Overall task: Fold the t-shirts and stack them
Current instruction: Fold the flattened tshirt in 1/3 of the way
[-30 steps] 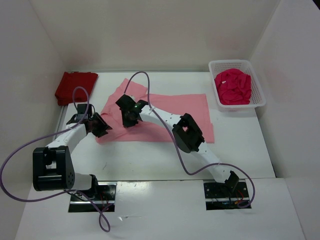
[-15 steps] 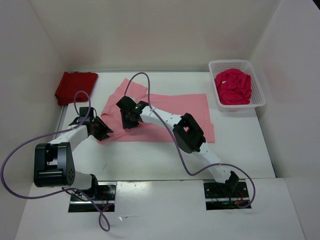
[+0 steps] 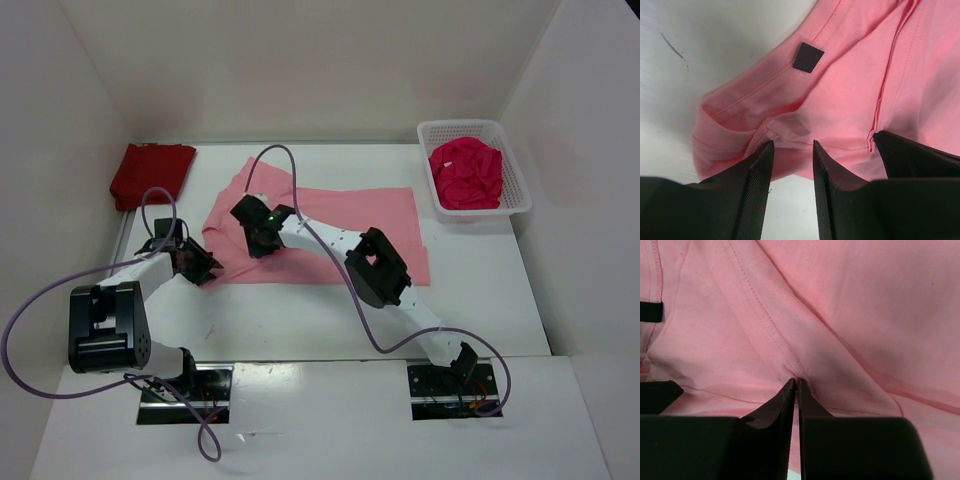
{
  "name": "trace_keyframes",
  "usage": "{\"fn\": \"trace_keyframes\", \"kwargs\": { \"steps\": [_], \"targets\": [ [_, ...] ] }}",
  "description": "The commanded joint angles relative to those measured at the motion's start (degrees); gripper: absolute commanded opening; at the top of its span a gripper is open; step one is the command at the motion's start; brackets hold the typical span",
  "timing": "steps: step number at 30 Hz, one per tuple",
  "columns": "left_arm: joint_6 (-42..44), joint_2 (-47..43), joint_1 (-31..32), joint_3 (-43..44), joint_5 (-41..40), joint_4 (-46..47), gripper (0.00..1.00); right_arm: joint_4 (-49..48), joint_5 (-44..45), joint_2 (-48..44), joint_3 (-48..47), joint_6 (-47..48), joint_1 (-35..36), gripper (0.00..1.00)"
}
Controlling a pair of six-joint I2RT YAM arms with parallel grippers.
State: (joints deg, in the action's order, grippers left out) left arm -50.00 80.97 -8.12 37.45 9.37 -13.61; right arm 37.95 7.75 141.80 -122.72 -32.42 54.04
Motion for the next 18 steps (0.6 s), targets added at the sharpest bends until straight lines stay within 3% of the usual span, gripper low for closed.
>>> {"fn": "trace_keyframes", "kwargs": {
  "steps": [1, 4, 12, 18],
  "targets": [
    [-1.4, 0.5, -0.1, -0.3, 0.7, 1.9, 0.44, 2.7, 3.9, 1.8, -1.7, 2.1, 0.5, 0.09],
    [-1.4, 0.5, -0.1, -0.3, 0.7, 1.9, 0.44, 2.7, 3.9, 2.3, -2.4, 2.1, 0.5, 0.0],
    [-1.4, 0.5, -0.1, -0.8, 0.2, 1.9, 0.44, 2.7, 2.5, -1.1, -5.9, 1.6, 0.5, 0.0],
    [-1.4, 0.5, -0.1, -0.8, 0.2, 1.4, 0.43, 2.7, 3.2, -4.5, -6.7, 1.6, -3.7, 0.0]
  ]
}}
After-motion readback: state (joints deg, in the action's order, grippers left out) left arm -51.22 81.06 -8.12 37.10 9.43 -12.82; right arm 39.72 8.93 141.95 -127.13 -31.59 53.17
